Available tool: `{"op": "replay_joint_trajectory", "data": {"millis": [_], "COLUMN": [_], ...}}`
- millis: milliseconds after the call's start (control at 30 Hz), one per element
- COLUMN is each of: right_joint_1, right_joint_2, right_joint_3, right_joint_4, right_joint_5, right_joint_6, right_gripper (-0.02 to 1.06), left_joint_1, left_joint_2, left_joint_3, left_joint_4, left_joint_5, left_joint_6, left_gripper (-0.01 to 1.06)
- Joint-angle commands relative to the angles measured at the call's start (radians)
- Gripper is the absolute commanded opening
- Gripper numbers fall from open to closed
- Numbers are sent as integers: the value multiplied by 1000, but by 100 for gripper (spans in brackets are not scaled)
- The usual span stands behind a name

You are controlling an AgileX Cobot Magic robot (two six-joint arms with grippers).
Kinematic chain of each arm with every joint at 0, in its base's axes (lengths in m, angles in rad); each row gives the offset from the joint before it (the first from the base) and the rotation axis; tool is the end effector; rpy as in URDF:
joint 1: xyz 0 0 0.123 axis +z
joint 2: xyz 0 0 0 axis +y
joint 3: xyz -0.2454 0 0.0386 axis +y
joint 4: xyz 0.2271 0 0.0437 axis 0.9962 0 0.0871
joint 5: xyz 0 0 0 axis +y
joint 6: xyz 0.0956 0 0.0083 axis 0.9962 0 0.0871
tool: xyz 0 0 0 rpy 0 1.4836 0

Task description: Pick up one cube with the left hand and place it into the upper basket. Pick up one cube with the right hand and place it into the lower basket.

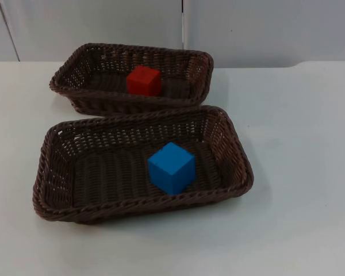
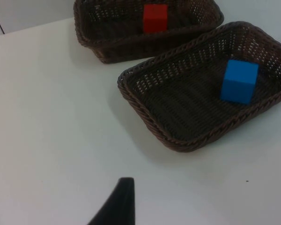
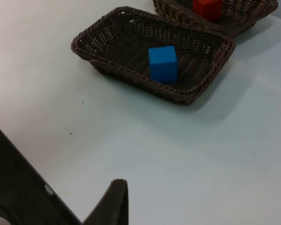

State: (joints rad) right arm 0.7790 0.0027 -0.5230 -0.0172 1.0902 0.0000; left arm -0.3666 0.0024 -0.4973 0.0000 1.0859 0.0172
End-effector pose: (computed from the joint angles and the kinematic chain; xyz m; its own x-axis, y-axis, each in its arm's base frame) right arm 0.0117 0.0095 0.2685 -0.3248 -0.3318 -0.8857 -0.6955 0.7184 -0.0141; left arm 0.0166 -0.0064 0.2621 -0.4444 0.1891 -0.8756 0.3661 0.9304 0.0151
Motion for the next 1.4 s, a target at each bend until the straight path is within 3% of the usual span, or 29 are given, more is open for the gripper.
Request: {"op": "replay_joint_trajectory", "data": {"millis": [0,933,1367], "right_joint_1": [-2,-2,-2], "right_joint_2": [-3,-3,-3], "right_joint_3": [7,7,7], "right_joint_4": [-4,-2,-2], "right_joint_5": [-13,-12,-12], "right_joint_6": [0,9,10], "right_gripper": [105,105,105], "left_joint_1": [-3,-3,173], "left_joint_2": [-2,-2,-2], "left_joint_3": [4,4,4], "left_joint_4": [7,7,7], "left_joint_5": [-11,-11,-11], "left_joint_6": [-4,-4,-4], "left_gripper": [105,105,105]}}
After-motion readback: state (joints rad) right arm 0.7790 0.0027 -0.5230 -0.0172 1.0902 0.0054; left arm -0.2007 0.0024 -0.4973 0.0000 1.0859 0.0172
